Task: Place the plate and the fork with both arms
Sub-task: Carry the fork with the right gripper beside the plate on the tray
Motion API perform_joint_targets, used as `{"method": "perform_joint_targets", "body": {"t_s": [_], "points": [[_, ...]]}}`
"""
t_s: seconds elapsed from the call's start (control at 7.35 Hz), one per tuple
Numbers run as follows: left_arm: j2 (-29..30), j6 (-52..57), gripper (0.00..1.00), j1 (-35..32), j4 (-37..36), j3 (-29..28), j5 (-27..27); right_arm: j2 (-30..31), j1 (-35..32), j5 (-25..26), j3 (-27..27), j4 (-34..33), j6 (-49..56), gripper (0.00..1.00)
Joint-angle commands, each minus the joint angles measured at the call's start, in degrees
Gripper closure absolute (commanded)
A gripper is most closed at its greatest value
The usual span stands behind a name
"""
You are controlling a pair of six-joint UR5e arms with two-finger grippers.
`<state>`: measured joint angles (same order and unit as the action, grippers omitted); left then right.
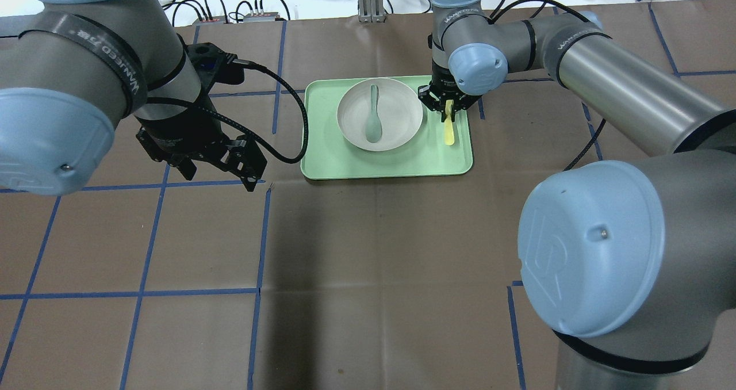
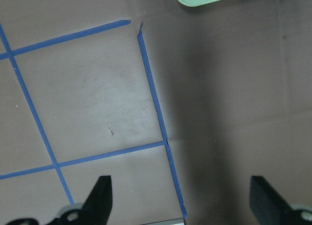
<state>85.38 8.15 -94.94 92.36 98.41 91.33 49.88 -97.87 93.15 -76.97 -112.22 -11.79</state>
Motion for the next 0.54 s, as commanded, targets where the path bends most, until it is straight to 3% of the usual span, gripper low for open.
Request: {"method": "perform_joint_targets", "body": {"t_s": [0.0, 0.27, 0.41], "points": [[-0.12, 0.02, 0.00, 0.01, 0.01, 0.03, 0.16, -0.57, -0.04, 0.02, -0.02, -0.10, 0.10, 0.78], [-0.39, -0.06, 0.00, 0.01, 0.01, 0.03, 0.16, -0.49, 0.05, -0.07, 0.33, -0.10, 0.28, 0.01], [-0.04, -0.06, 0.00, 0.01, -0.08, 0.03, 0.07, 0.30, 0.48, -0.16, 0.51, -0.02, 0.45, 0.00]]}}
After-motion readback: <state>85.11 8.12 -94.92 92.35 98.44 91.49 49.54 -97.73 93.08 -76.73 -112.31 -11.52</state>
